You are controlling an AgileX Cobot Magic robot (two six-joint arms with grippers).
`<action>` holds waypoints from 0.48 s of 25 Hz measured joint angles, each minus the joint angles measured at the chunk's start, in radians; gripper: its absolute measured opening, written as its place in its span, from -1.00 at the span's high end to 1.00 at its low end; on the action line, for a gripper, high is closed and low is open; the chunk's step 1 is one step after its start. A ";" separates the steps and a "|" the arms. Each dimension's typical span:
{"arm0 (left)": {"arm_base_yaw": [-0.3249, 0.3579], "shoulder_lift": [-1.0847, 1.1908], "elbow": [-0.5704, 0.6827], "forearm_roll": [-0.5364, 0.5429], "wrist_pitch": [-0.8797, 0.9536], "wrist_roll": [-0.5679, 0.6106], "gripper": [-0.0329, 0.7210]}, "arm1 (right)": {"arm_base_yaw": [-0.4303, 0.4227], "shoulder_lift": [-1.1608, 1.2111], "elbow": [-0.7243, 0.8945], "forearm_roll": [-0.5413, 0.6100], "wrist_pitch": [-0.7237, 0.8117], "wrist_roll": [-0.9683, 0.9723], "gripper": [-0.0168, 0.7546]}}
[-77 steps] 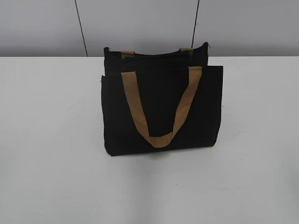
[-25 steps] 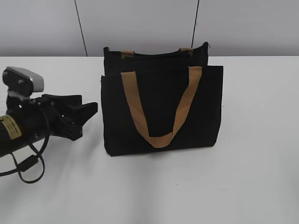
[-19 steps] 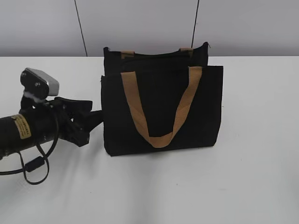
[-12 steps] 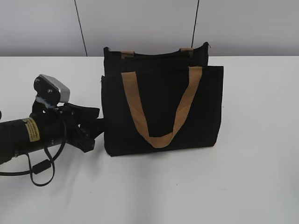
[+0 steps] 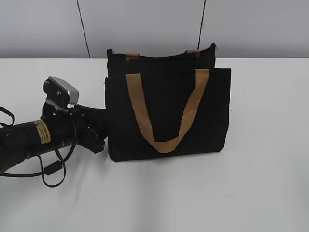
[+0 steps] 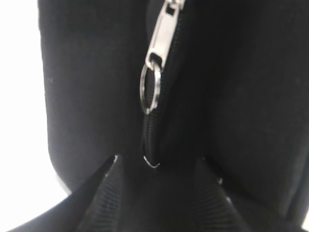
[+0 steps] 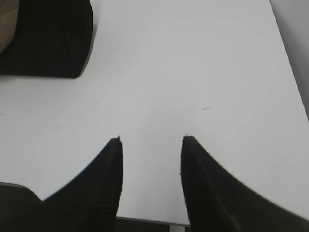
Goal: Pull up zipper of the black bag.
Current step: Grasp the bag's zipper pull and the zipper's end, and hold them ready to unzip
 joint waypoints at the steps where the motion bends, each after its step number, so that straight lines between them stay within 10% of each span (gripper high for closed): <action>1: 0.001 0.010 0.000 -0.003 -0.020 0.000 -0.07 | 0.000 0.000 0.000 0.000 0.000 0.000 0.13; 12: 0.003 0.054 -0.043 -0.008 -0.083 -0.003 -0.05 | 0.000 0.000 0.000 0.000 0.000 0.000 0.13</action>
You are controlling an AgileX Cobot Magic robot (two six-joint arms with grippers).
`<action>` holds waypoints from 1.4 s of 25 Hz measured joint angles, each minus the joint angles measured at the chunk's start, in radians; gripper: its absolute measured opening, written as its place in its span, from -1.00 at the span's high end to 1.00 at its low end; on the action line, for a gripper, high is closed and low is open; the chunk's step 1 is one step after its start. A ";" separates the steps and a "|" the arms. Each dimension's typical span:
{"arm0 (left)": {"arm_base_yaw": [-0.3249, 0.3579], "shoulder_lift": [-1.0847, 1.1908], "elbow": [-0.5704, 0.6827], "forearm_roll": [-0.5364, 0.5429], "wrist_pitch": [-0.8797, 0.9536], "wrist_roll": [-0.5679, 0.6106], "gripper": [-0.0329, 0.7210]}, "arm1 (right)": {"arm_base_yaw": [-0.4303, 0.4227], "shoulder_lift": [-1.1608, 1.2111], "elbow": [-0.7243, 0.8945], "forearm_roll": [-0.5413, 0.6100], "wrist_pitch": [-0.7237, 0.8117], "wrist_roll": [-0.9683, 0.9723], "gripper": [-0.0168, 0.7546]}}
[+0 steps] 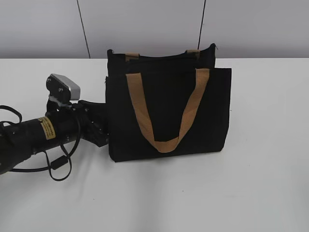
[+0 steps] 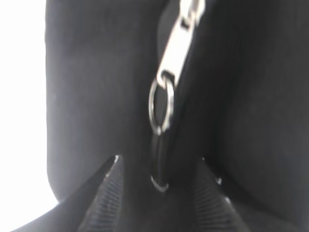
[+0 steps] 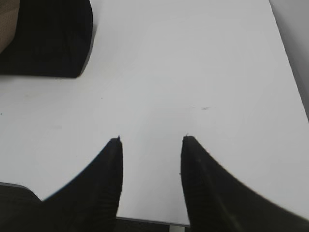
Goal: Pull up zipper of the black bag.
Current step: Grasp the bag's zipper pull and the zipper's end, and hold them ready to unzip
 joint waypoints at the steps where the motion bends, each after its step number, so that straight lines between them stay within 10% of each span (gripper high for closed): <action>1: 0.000 0.000 -0.003 0.000 0.000 -0.001 -0.05 | 0.000 0.000 0.000 0.000 0.000 0.000 0.13; 15: 0.000 0.000 -0.005 0.005 0.029 -0.024 0.88 | 0.000 0.000 0.000 0.000 0.000 0.000 0.13; 35: 0.000 -0.268 0.058 0.021 0.237 -0.057 0.90 | 0.000 0.000 0.000 0.000 0.000 0.000 0.13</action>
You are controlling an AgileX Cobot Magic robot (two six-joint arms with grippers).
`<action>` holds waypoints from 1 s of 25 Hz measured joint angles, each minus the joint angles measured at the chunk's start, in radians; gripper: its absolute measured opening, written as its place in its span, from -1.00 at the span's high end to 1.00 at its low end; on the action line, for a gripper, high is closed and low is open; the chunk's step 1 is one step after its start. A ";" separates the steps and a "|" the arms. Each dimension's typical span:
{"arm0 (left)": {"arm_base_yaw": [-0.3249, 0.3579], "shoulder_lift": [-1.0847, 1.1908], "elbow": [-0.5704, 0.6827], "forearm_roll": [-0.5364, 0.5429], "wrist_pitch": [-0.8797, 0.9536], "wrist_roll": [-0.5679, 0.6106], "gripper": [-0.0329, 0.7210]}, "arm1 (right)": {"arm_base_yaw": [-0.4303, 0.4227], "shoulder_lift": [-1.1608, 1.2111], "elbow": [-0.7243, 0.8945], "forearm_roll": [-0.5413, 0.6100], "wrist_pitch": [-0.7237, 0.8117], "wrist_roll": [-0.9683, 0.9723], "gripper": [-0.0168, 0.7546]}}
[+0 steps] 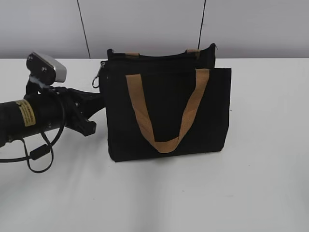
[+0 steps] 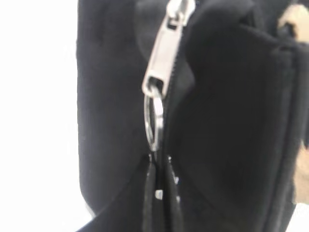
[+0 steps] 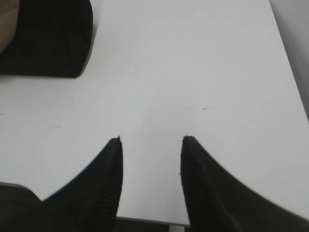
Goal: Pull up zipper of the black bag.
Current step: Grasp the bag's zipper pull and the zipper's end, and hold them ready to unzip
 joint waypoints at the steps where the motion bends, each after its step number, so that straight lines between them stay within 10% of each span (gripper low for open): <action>1: -0.001 -0.008 0.003 0.001 0.005 0.000 0.90 | 0.000 0.000 0.000 0.000 0.000 0.000 0.13; 25: -0.001 -0.236 0.007 0.003 0.089 0.000 0.90 | 0.000 0.000 0.000 0.000 0.000 0.000 0.13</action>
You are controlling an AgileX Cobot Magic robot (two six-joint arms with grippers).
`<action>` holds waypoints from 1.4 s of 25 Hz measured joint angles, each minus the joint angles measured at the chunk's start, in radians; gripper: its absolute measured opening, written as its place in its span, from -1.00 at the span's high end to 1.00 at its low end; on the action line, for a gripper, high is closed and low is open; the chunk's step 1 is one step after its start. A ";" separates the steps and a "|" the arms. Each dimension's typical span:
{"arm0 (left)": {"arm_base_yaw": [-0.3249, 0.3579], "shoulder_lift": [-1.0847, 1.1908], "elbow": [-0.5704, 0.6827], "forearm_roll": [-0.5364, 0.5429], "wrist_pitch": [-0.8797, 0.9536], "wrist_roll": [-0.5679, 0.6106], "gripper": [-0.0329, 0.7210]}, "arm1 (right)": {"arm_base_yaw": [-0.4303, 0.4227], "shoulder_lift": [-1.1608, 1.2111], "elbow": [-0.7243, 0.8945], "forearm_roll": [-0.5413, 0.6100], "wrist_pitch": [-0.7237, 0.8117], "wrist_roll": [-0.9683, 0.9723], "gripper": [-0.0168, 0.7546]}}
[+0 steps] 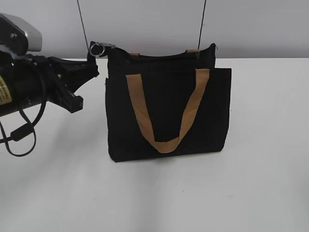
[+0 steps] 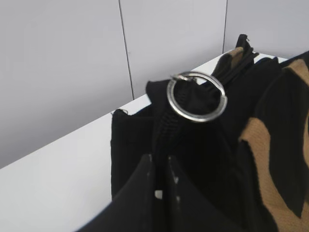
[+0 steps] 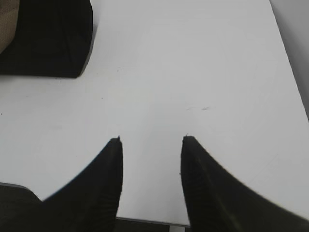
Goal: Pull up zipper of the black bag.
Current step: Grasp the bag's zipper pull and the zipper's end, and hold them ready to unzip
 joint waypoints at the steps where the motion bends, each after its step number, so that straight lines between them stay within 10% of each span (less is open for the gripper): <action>1: 0.000 -0.006 0.000 0.000 0.001 0.000 0.90 | 0.000 0.000 0.000 0.000 0.000 0.000 0.13; 16: 0.000 -0.078 -0.001 -0.042 -0.009 0.000 0.90 | 0.000 0.086 -0.011 0.101 -0.011 -0.082 0.13; 35: -0.001 -0.079 -0.022 -0.042 -0.118 0.000 0.90 | 0.185 0.946 -0.068 1.074 -0.463 -1.098 0.13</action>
